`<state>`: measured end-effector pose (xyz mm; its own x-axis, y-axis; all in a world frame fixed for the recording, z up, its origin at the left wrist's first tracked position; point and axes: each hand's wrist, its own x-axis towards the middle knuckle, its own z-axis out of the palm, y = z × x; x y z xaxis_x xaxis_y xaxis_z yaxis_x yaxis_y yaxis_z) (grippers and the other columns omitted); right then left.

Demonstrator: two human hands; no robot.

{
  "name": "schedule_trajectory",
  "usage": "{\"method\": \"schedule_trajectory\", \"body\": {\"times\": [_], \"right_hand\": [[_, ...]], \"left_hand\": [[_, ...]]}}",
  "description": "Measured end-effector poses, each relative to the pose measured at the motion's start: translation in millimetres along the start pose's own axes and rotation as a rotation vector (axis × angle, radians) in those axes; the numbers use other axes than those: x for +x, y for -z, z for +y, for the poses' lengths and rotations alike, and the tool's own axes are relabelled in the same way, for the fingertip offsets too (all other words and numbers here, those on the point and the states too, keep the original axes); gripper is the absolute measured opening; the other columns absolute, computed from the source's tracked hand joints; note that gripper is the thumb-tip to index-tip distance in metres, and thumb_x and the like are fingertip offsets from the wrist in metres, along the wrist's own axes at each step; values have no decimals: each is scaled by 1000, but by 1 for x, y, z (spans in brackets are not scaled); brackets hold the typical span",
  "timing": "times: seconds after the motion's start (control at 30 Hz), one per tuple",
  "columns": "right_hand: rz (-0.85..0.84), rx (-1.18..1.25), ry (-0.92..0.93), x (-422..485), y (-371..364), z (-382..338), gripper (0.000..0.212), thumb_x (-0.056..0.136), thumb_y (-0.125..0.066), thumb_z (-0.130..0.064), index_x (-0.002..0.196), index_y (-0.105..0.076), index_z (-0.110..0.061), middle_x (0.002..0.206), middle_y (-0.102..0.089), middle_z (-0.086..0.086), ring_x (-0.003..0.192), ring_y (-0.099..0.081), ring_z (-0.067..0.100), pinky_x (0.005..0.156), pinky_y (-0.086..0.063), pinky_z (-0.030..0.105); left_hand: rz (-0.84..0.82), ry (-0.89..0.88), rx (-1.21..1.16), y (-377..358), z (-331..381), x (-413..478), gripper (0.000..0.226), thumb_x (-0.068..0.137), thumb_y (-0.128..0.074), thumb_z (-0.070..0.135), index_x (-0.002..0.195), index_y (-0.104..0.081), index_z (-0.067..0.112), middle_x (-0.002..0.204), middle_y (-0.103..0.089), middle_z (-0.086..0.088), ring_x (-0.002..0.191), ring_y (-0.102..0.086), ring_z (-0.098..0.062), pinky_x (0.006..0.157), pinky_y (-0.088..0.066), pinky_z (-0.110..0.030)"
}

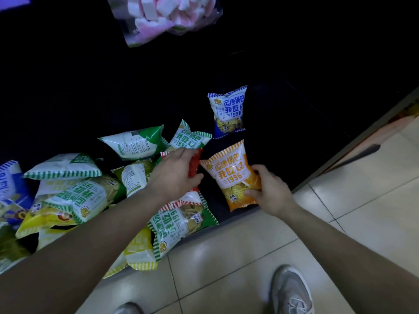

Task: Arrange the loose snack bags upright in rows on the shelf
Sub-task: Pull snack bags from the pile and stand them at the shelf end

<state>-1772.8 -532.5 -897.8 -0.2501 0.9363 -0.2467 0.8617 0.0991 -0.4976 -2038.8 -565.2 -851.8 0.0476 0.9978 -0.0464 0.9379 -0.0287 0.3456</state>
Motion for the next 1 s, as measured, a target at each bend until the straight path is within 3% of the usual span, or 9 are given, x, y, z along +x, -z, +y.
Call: {"method": "schedule_trajectory", "body": {"times": [0.1, 0.2, 0.27, 0.37, 0.5, 0.67, 0.83, 1.0], "right_hand": [[67, 77, 42, -7, 15, 11, 70, 76, -82, -27, 133, -42, -32, 125, -62, -2, 114, -60, 24, 93, -48, 41], [94, 185, 70, -10, 21, 18, 73, 71, -86, -23, 125, -41, -43, 117, -64, -6, 105, -63, 19, 93, -51, 44], [102, 219, 110, -11, 22, 16, 74, 71, -87, -20, 126, -42, -41, 116, -63, -7, 103, -62, 16, 94, -51, 44], [61, 289, 162, -11, 18, 13, 73, 74, -85, -13, 131, -44, -31, 117, -60, -9, 106, -61, 11, 96, -51, 41], [4, 337, 194, -8, 12, 11, 73, 77, -82, -16, 134, -39, -33, 124, -61, -9, 113, -61, 10, 98, -52, 44], [6, 266, 182, -5, 8, 9, 74, 79, -80, -25, 139, -37, -30, 131, -56, -5, 119, -56, 14, 99, -50, 44], [124, 138, 79, -1, 19, 19, 63, 86, -71, -30, 141, -44, -17, 131, -55, 5, 114, -58, 20, 95, -49, 37], [133, 34, 69, 15, 34, 16, 44, 90, -63, -32, 131, -56, -18, 126, -54, 4, 107, -61, 23, 90, -52, 39]], "left_hand": [[-64, 22, -14, 4, 6, 9, 97, 74, -74, 61, 152, -28, 27, 152, -39, 0, 139, -35, -21, 110, -36, -36], [-162, 12, -157, 0, 16, 15, 108, 66, -82, 60, 153, -24, 31, 152, -41, 3, 139, -37, -17, 109, -36, -34], [-195, -11, -304, -5, 24, 17, 101, 65, -86, 53, 148, -33, 30, 143, -52, 5, 129, -48, -13, 101, -42, -30], [-100, -29, -319, -6, 32, 18, 82, 62, -87, 52, 131, -47, 31, 122, -60, 9, 109, -57, -10, 88, -50, -32], [-35, -32, -246, -4, 35, 19, 74, 63, -85, 52, 125, -53, 31, 112, -56, 10, 98, -55, -10, 81, -49, -30], [-34, 65, -280, -4, 41, 20, 67, 60, -90, 47, 115, -56, 29, 95, -65, 12, 80, -63, -6, 68, -55, -28], [33, 111, -198, -1, 49, 38, 65, 60, -89, 50, 110, -52, 30, 89, -65, 12, 75, -63, -8, 63, -54, -29], [143, 132, -121, 2, 51, 83, 69, 62, -88, 48, 118, -54, 27, 103, -69, 3, 88, -66, -17, 72, -57, -37]]}}
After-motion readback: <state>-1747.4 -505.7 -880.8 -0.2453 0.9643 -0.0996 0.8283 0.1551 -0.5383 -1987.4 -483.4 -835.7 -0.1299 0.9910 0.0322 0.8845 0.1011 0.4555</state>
